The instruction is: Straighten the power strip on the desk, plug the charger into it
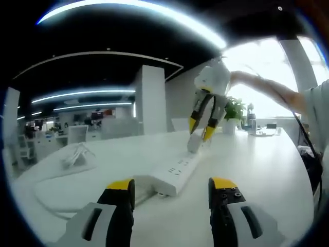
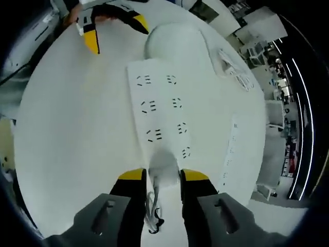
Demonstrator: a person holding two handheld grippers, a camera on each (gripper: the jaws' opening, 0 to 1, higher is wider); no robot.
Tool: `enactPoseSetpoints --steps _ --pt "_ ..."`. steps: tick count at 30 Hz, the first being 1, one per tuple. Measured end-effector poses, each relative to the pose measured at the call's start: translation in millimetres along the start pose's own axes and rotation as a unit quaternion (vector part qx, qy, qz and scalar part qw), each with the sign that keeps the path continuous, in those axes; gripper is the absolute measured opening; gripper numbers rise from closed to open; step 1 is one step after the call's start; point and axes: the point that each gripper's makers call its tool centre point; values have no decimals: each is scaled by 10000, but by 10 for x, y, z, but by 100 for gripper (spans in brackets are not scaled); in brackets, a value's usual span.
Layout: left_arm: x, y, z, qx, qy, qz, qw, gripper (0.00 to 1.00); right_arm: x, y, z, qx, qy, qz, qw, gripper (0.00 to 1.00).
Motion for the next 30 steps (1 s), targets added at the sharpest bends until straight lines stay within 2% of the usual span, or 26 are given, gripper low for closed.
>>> enactPoseSetpoints --steps 1,6,11,14,16,21,23,25,30 --pt "-4 -1 1 2 -7 -3 10000 60 22 12 18 8 37 -177 9998 23" --pt "-31 -9 7 17 -45 5 10000 60 49 13 59 158 90 -427 9989 22" --pt "-82 -9 18 16 -124 17 9999 60 45 58 82 268 592 -743 9951 22" --pt "-106 -7 26 17 -171 30 9998 60 42 58 100 465 894 -785 9918 21" --pt "-115 -8 29 19 -187 27 9998 60 39 82 119 399 1069 -921 9892 21" --pt "-143 -14 38 28 -251 12 9997 60 24 87 157 162 1176 -811 9896 21" --pt "-158 -7 43 28 -290 32 9996 60 95 117 174 136 1273 -893 9877 21" --pt "-161 0 45 38 -316 50 9995 60 106 127 212 237 1320 -797 9877 22" --pt "-133 -13 40 54 -274 23 9996 60 76 121 259 306 1211 -1008 9870 23"
Point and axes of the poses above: the point that each gripper's makers call its tool centre point, and the gripper's own axes: z roughly forward along the fingers, x roughly to its left, y roughly out of its top, and after that the axes turned 4 degrees about x, right-handed
